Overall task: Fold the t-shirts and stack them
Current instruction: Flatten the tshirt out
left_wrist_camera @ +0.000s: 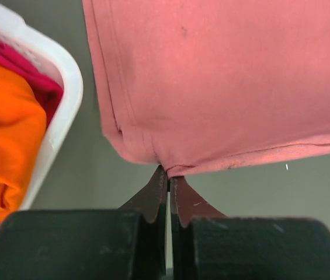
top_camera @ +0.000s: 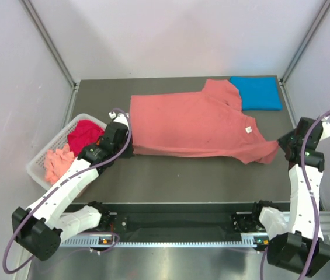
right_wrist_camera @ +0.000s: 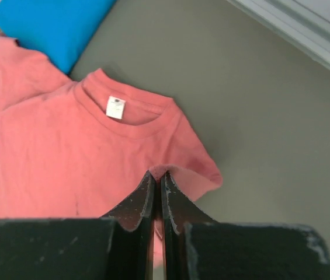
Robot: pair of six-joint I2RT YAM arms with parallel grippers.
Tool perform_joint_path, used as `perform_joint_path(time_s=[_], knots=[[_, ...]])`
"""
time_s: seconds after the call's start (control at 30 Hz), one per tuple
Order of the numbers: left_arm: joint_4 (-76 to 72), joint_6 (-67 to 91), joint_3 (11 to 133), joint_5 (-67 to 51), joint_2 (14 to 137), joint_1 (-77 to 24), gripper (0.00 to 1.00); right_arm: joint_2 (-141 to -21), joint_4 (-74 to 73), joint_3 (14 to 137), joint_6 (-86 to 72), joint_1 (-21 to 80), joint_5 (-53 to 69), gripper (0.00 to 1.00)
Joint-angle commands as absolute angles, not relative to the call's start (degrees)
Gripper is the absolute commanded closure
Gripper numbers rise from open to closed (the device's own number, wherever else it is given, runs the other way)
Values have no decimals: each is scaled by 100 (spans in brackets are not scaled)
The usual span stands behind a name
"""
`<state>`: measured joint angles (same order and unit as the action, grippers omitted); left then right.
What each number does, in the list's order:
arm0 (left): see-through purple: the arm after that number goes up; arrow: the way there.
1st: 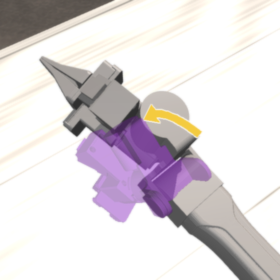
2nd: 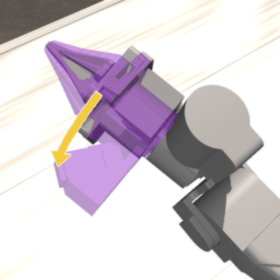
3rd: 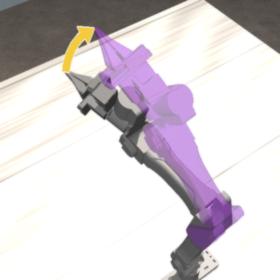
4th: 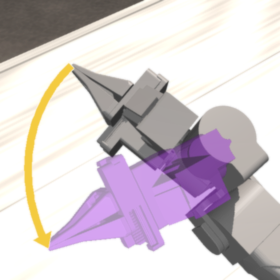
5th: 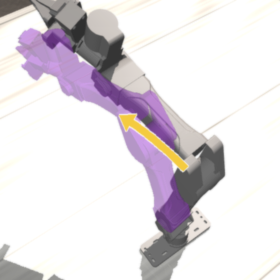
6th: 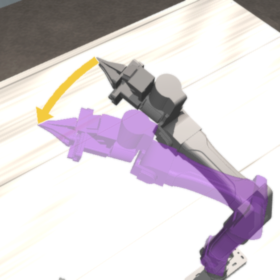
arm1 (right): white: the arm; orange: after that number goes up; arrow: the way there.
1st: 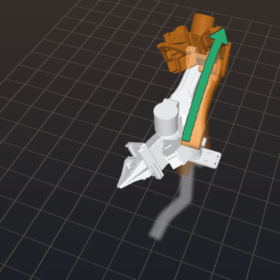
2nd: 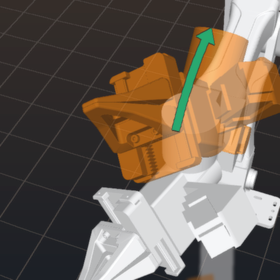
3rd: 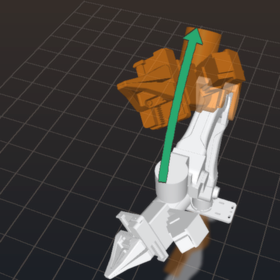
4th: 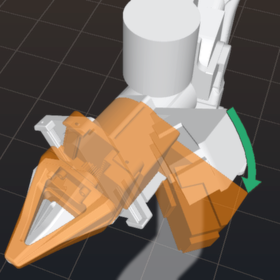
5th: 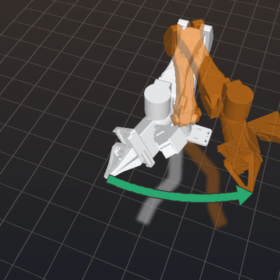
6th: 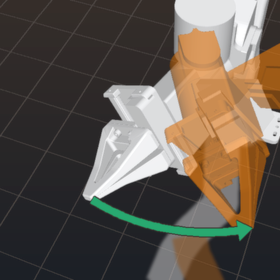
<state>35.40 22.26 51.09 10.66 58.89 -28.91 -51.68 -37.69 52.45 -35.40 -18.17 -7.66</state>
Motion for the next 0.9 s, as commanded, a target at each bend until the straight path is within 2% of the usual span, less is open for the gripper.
perform_joint_path(time_s=[0.0,0.2,0.47,0.63,0.77,0.87], knots=[[3770,2636,5010,1019,5748,-2892,100,-4695,-3841,5116,-3709,-1898,-1309,100],[4025,2803,4930,1160,5810,-2892,100,-4352,-4560,5352,-3726,-1898,-2028,100],[4385,3093,4992,660,5678,-2892,100,-4078,-5660,5651,-3911,-1898,-3111,100],[4753,3384,5097,238,5695,-2892,100,-3991,-5898,5450,-4113,-1898,-2752,100],[4904,3489,5054,430,5835,-2892,100,-3964,-5318,4713,-3981,-1898,-2610,100],[5009,3568,5062,483,6098,-2892,100,-4323,-5124,4605,-3963,-1898,-2040,100]])
